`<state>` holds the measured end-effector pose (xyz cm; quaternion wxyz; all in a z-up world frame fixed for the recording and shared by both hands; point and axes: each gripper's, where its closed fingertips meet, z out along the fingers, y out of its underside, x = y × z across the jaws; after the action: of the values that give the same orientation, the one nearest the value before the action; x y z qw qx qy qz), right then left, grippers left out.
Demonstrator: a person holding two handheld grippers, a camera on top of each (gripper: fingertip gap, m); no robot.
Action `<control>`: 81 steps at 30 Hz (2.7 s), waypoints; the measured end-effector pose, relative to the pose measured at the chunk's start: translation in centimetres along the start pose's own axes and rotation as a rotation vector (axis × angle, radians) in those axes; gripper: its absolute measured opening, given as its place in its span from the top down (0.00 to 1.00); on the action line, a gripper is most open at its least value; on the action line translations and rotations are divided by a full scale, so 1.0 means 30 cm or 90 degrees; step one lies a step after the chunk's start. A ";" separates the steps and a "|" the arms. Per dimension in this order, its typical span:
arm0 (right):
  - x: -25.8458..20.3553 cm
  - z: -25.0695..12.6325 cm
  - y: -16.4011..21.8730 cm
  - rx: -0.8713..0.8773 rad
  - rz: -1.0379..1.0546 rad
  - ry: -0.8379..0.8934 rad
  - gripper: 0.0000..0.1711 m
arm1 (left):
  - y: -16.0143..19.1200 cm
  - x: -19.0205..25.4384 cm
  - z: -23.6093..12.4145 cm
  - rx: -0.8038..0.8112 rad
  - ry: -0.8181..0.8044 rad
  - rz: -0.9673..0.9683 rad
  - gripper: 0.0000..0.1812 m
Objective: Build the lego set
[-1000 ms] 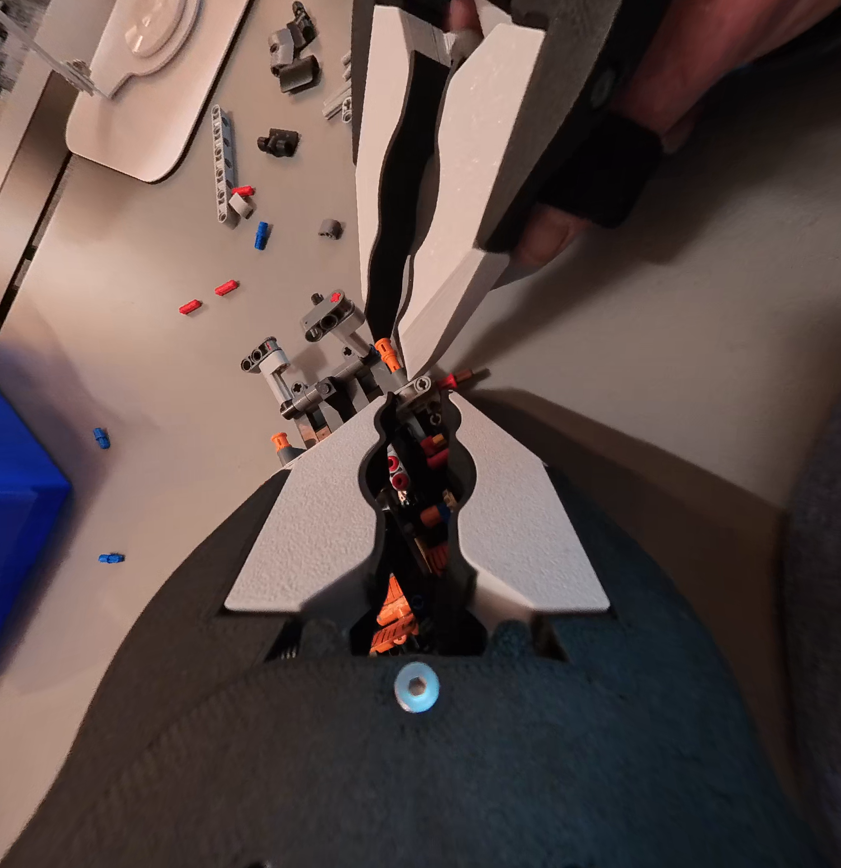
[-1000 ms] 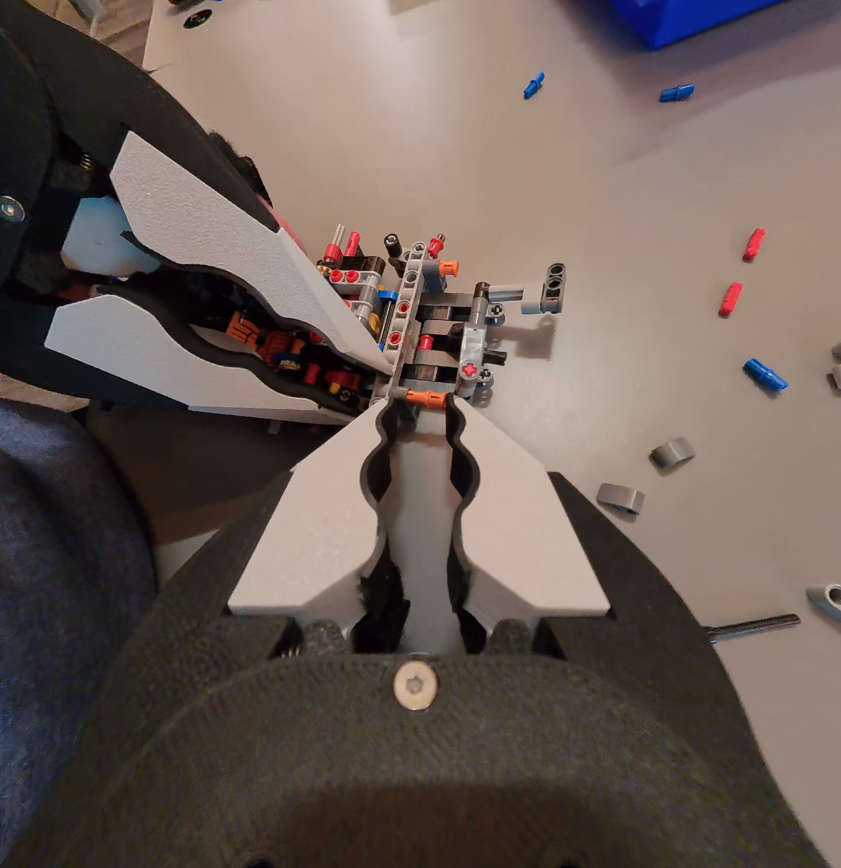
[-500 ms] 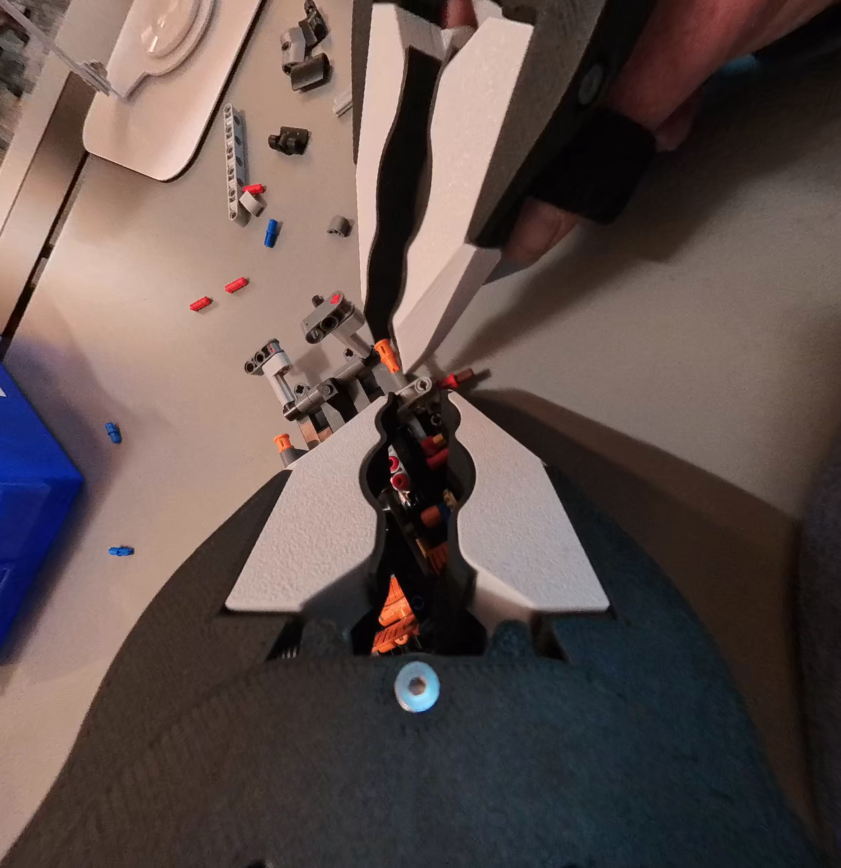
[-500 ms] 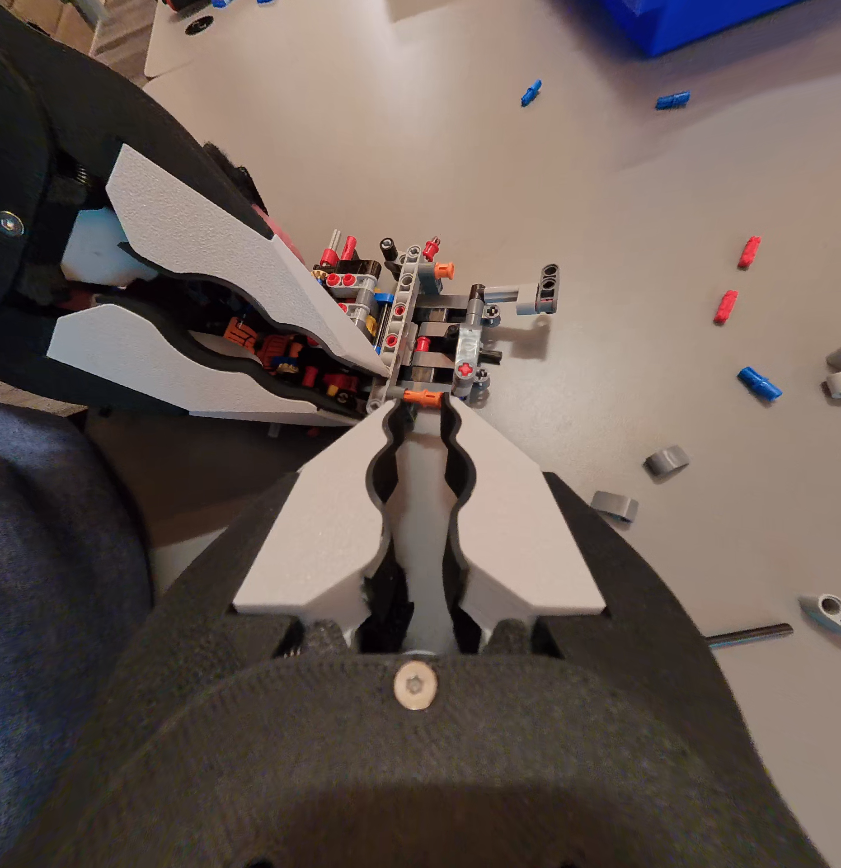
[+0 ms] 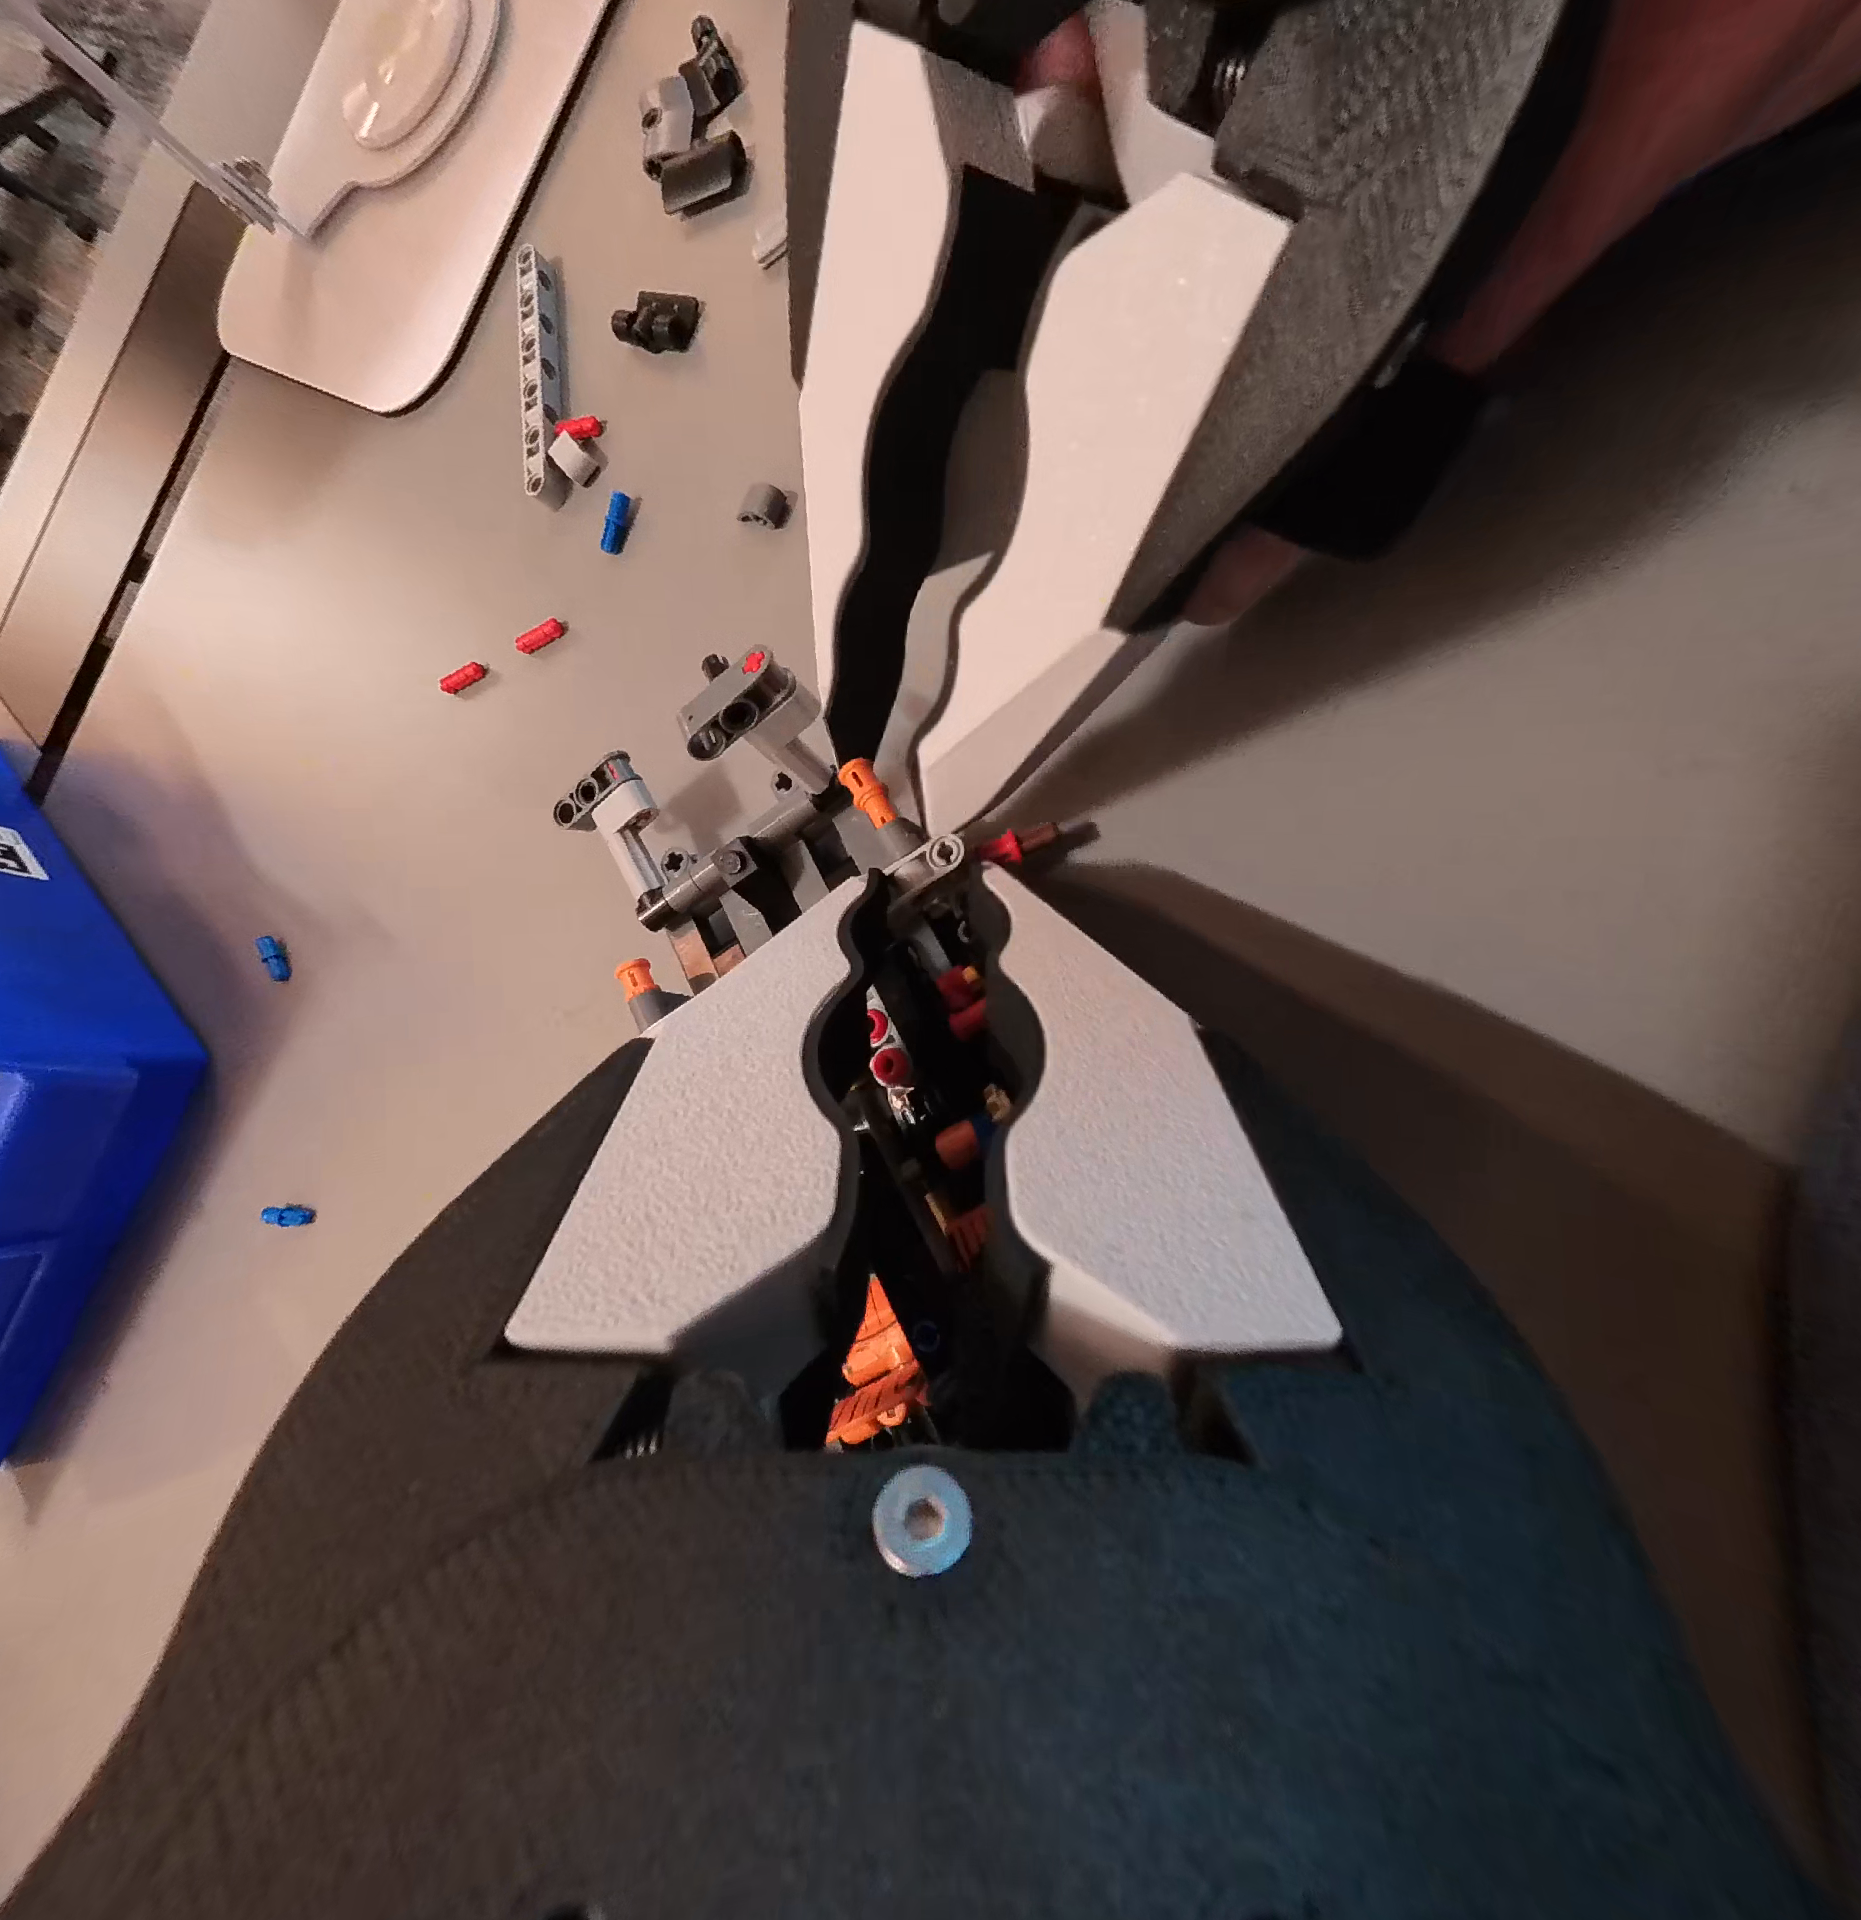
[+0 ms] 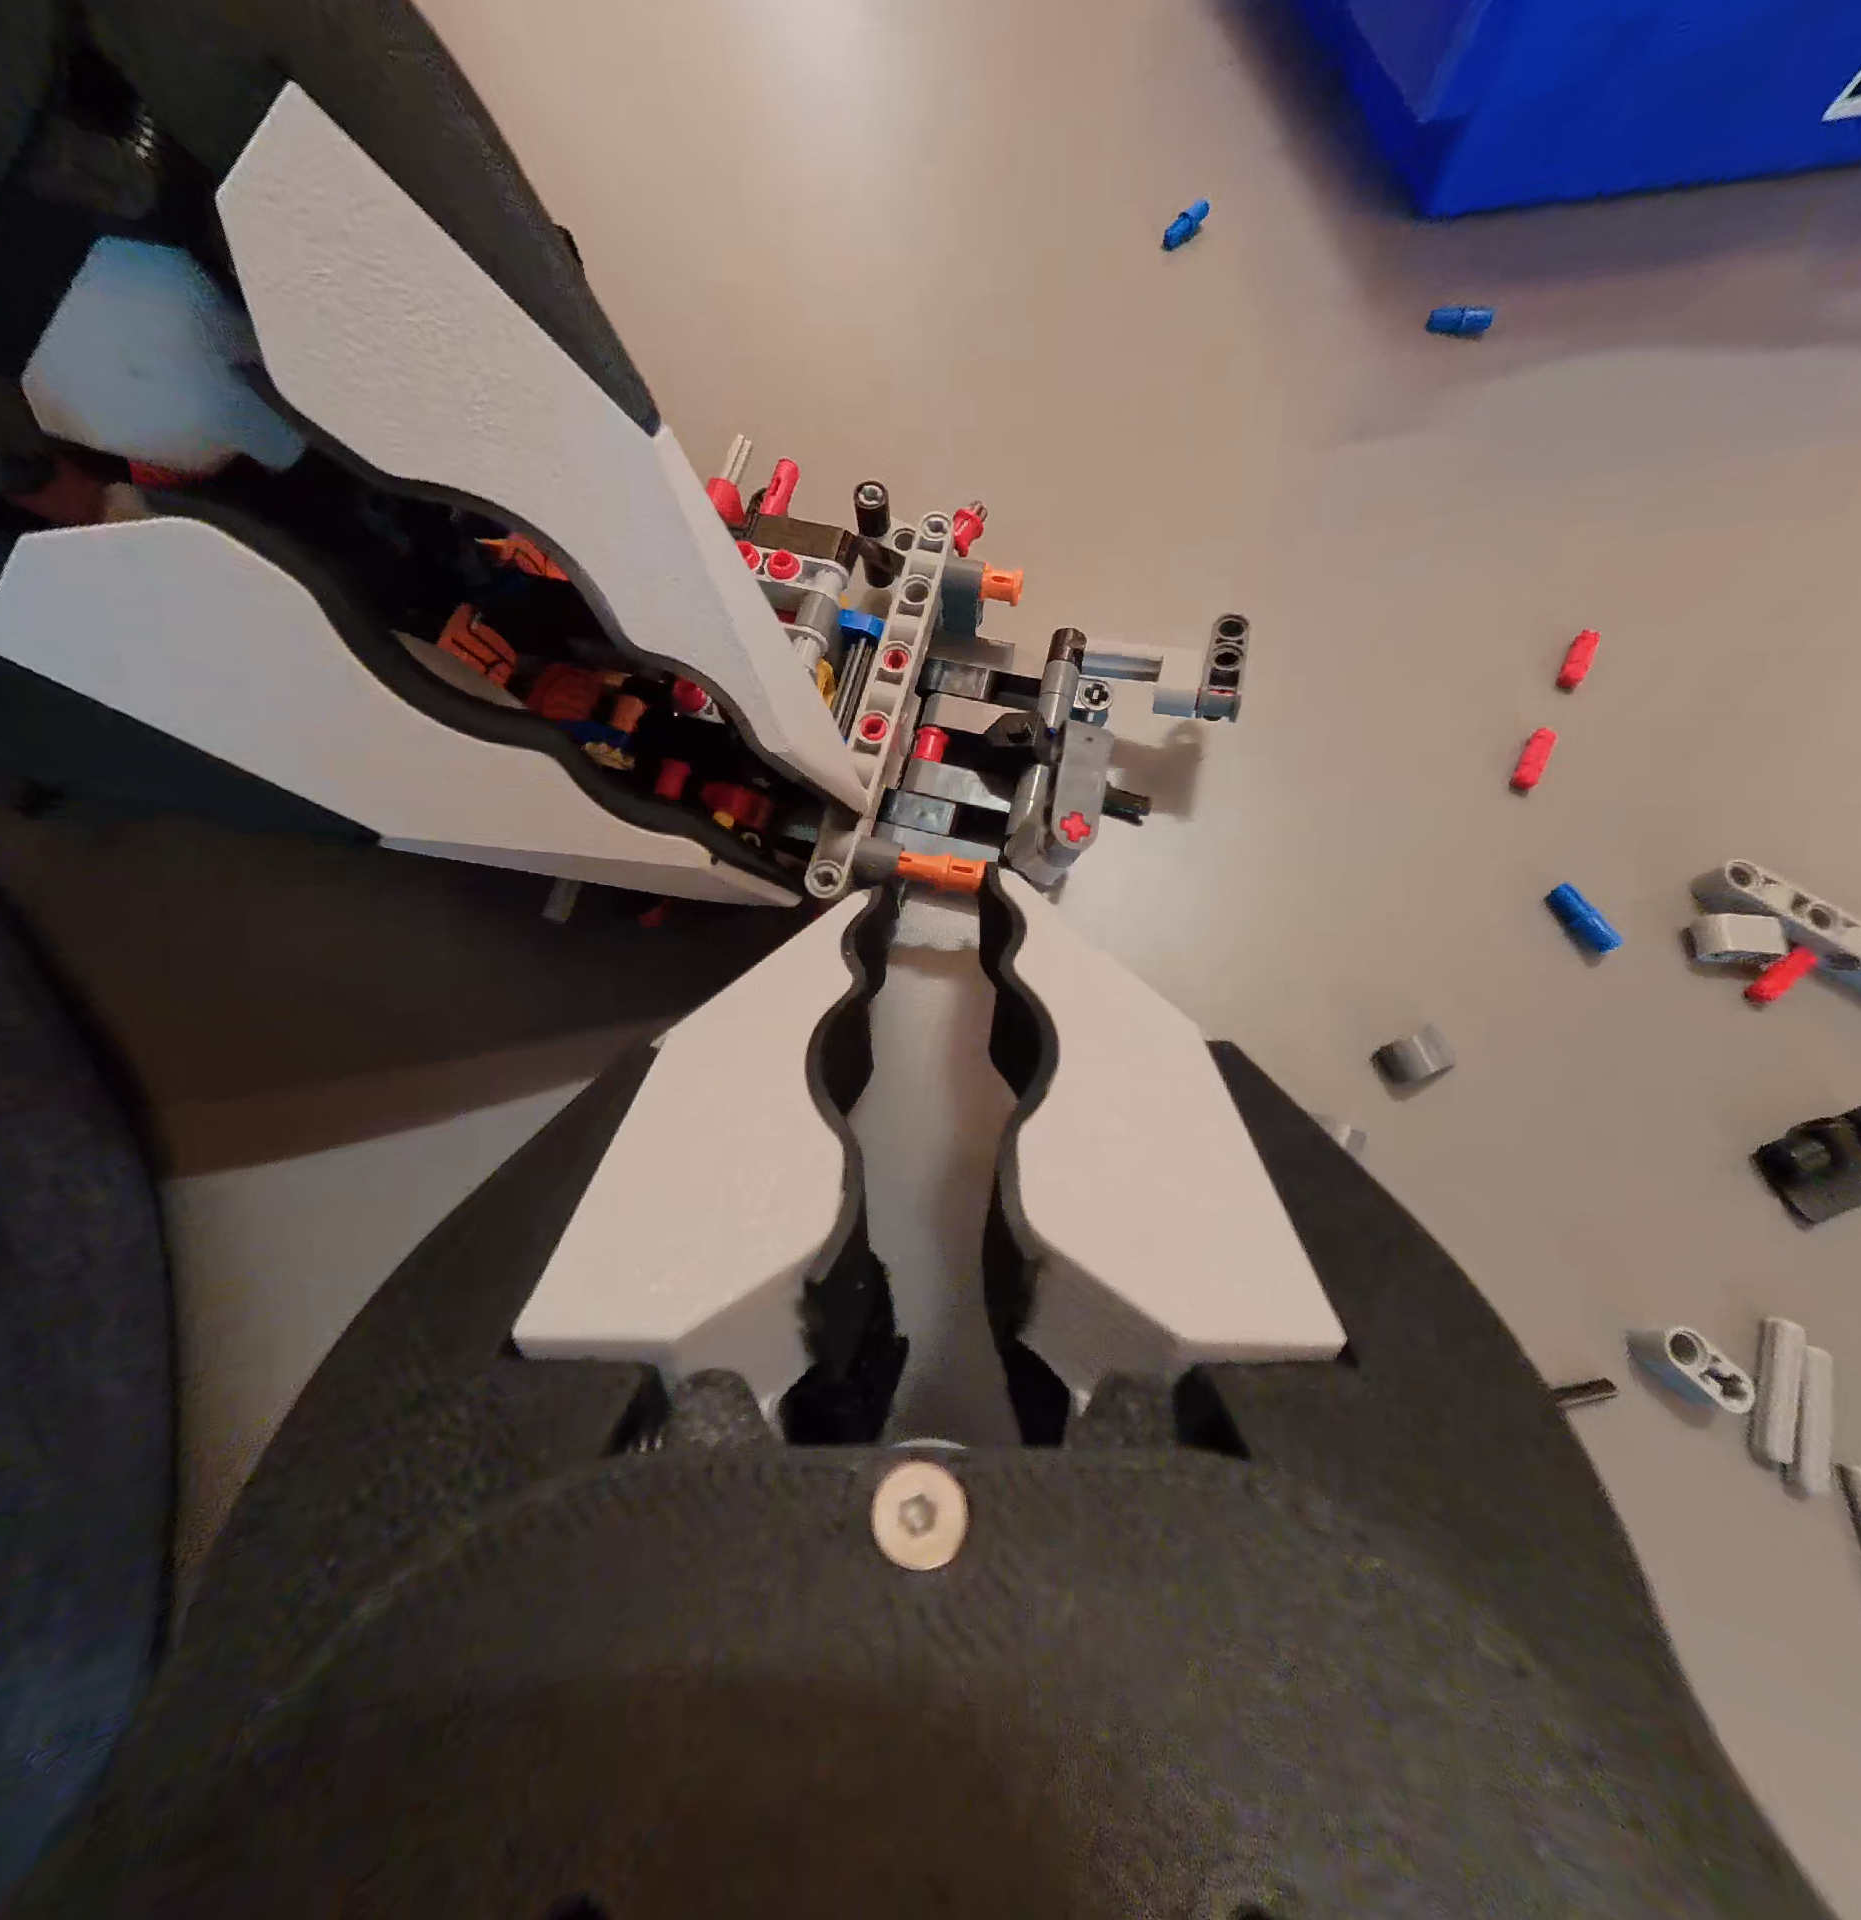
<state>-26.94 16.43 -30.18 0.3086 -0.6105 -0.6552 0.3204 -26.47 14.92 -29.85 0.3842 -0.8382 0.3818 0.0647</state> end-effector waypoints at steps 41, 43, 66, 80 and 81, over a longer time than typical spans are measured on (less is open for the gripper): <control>-0.038 -0.041 0.006 0.021 0.017 -0.023 0.84 | -0.012 0.023 -0.004 0.011 0.000 0.034 0.93; -0.037 -0.041 0.006 0.020 0.012 -0.020 0.84 | -0.013 0.023 -0.004 0.011 0.000 0.033 0.94; -0.037 -0.028 -0.002 0.004 -0.012 -0.038 0.85 | -0.004 0.014 -0.003 0.004 -0.020 0.036 0.94; -0.039 -0.025 -0.003 -0.003 0.018 -0.055 0.85 | -0.002 0.013 -0.002 0.004 -0.025 0.040 0.94; -0.040 -0.024 -0.004 -0.008 0.023 -0.064 0.85 | -0.002 0.013 -0.003 0.003 -0.025 0.039 0.94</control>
<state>-26.35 15.27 -29.67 0.2656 -0.6072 -0.6610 0.3519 -26.18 14.66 -29.92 0.3916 -0.8235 0.3999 0.0924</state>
